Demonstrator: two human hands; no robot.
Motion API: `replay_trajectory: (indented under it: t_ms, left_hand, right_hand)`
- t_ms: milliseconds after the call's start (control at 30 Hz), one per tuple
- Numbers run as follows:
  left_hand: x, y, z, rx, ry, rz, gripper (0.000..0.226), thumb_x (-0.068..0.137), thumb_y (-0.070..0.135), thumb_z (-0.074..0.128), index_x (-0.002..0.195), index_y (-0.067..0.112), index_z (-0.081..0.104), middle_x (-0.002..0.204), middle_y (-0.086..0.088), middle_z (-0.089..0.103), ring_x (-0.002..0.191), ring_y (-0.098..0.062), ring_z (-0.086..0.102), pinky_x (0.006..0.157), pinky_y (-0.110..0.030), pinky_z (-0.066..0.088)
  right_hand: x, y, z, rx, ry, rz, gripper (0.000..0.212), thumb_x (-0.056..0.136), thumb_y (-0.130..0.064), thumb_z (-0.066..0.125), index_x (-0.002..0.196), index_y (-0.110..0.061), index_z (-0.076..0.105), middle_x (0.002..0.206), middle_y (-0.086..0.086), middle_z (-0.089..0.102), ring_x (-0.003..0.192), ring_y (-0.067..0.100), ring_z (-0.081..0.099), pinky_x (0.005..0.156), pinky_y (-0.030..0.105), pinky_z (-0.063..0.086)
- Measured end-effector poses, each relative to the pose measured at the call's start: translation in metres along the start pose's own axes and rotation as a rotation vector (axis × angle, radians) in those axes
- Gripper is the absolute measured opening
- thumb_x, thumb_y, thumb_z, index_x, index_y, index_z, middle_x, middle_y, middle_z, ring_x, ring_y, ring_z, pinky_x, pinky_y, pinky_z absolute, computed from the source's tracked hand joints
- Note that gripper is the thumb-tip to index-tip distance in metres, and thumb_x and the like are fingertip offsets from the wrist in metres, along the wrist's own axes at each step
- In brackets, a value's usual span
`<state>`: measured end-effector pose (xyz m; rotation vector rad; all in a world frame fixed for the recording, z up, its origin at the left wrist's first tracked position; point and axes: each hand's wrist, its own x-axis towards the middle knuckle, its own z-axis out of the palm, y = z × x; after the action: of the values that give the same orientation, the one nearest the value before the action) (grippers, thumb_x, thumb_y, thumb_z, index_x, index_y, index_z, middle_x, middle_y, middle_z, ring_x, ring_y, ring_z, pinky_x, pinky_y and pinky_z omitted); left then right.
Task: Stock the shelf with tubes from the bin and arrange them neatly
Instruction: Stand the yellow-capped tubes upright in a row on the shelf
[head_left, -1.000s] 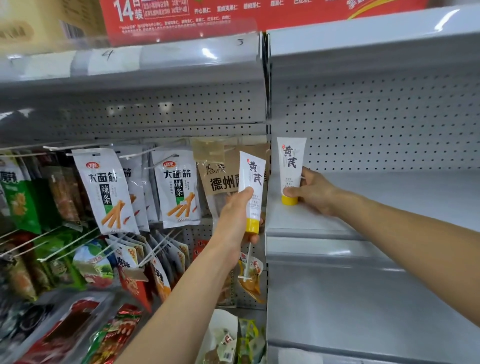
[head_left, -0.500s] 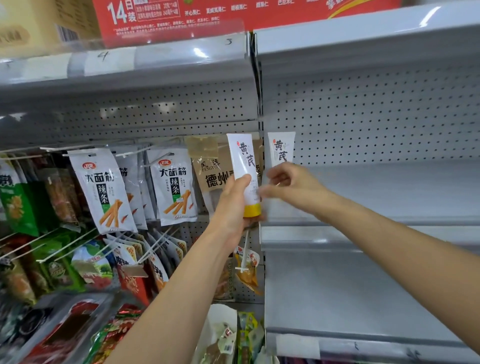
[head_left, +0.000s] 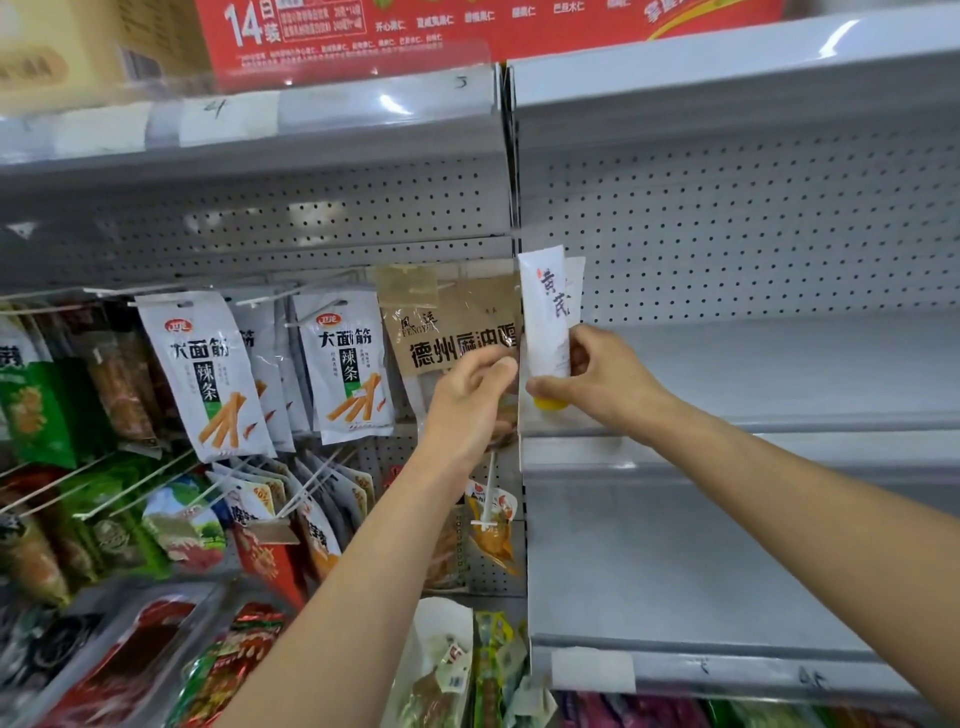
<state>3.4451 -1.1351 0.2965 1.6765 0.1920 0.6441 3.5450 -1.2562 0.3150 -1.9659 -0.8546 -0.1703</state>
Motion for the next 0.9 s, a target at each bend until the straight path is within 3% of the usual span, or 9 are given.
replay_trajectory:
  t_ms: [67, 133, 267, 367, 467, 633, 733, 833, 900]
  left_hand:
    - [-0.001, -0.005, -0.003, 0.067, 0.054, 0.02, 0.02, 0.097, 0.028, 0.053, 0.115, 0.029, 0.061, 0.114, 0.001, 0.066, 0.104, -0.012, 0.063, 0.084, -0.034, 0.057]
    - [-0.002, -0.009, -0.005, 0.099, 0.082, 0.048, 0.018, 0.097, 0.024, 0.054, 0.113, 0.028, 0.061, 0.109, 0.0, 0.066, 0.095, -0.012, 0.065, 0.081, -0.032, 0.056]
    - [-0.004, -0.017, -0.007, 0.125, 0.106, 0.058, 0.017, 0.096, 0.021, 0.055, 0.11, 0.024, 0.063, 0.104, -0.003, 0.068, 0.083, -0.009, 0.066, 0.081, -0.031, 0.056]
    - [-0.006, -0.023, -0.008, 0.135, 0.093, 0.045, 0.018, 0.096, 0.021, 0.055, 0.111, 0.021, 0.064, 0.103, -0.004, 0.068, 0.076, -0.007, 0.065, 0.079, -0.031, 0.056]
    - [-0.007, -0.025, -0.009, 0.176, 0.085, 0.05, 0.019, 0.096, 0.021, 0.055, 0.112, 0.021, 0.063, 0.103, -0.001, 0.068, 0.078, -0.006, 0.066, 0.073, -0.024, 0.052]
    - [-0.01, -0.027, -0.009, 0.191, 0.066, 0.035, 0.017, 0.095, 0.021, 0.055, 0.111, 0.025, 0.063, 0.102, 0.001, 0.068, 0.079, -0.005, 0.067, 0.077, -0.027, 0.053]
    - [-0.015, -0.028, -0.012, 0.217, 0.056, 0.048, 0.017, 0.095, 0.021, 0.055, 0.111, 0.025, 0.063, 0.102, 0.001, 0.068, 0.079, -0.004, 0.067, 0.078, -0.027, 0.054]
    - [-0.027, -0.032, -0.02, 0.326, 0.056, 0.119, 0.018, 0.095, 0.025, 0.055, 0.112, 0.025, 0.063, 0.099, 0.009, 0.066, 0.088, -0.005, 0.063, 0.081, -0.026, 0.052]
    - [-0.039, -0.037, -0.027, 0.42, 0.056, 0.162, 0.019, 0.095, 0.029, 0.055, 0.112, 0.026, 0.062, 0.098, 0.014, 0.065, 0.09, -0.002, 0.061, 0.079, -0.025, 0.05]
  right_hand:
    - [0.005, 0.008, -0.003, -0.058, 0.016, 0.055, 0.046, 0.071, -0.027, 0.084, 0.105, -0.013, 0.057, 0.098, -0.002, 0.062, 0.08, 0.011, 0.058, 0.061, 0.021, 0.043]
    - [0.008, 0.014, -0.004, -0.075, 0.01, 0.095, 0.051, 0.07, -0.027, 0.084, 0.111, -0.012, 0.057, 0.106, 0.002, 0.063, 0.089, 0.017, 0.06, 0.065, 0.022, 0.042]
    - [0.008, 0.019, -0.003, -0.095, -0.004, 0.111, 0.053, 0.071, -0.024, 0.083, 0.115, -0.013, 0.055, 0.106, 0.001, 0.06, 0.09, 0.017, 0.056, 0.058, 0.015, 0.037]
    - [0.009, 0.018, -0.003, -0.094, -0.007, 0.117, 0.055, 0.072, -0.023, 0.083, 0.117, -0.013, 0.053, 0.109, 0.001, 0.059, 0.094, 0.017, 0.055, 0.069, 0.021, 0.042]
    - [0.008, 0.017, -0.002, -0.105, -0.014, 0.134, 0.055, 0.073, -0.023, 0.082, 0.118, -0.013, 0.052, 0.111, 0.001, 0.058, 0.096, 0.017, 0.054, 0.077, 0.026, 0.041]
    - [0.005, 0.013, -0.003, -0.129, -0.022, 0.179, 0.057, 0.074, -0.024, 0.08, 0.12, -0.011, 0.049, 0.118, 0.005, 0.059, 0.097, 0.019, 0.054, 0.077, 0.028, 0.042]
    - [-0.002, 0.011, -0.002, -0.153, 0.0, 0.212, 0.064, 0.078, -0.028, 0.076, 0.129, -0.01, 0.043, 0.126, 0.006, 0.057, 0.108, 0.023, 0.057, 0.084, 0.032, 0.046]
    - [-0.022, 0.01, -0.004, -0.25, 0.096, 0.174, 0.066, 0.083, -0.033, 0.069, 0.136, -0.011, 0.038, 0.131, 0.007, 0.052, 0.117, 0.025, 0.053, 0.094, 0.038, 0.045]
    - [-0.043, 0.011, -0.004, -0.344, 0.196, 0.068, 0.054, 0.086, -0.032, 0.064, 0.132, -0.012, 0.043, 0.128, 0.007, 0.053, 0.116, 0.026, 0.051, 0.093, 0.042, 0.045]
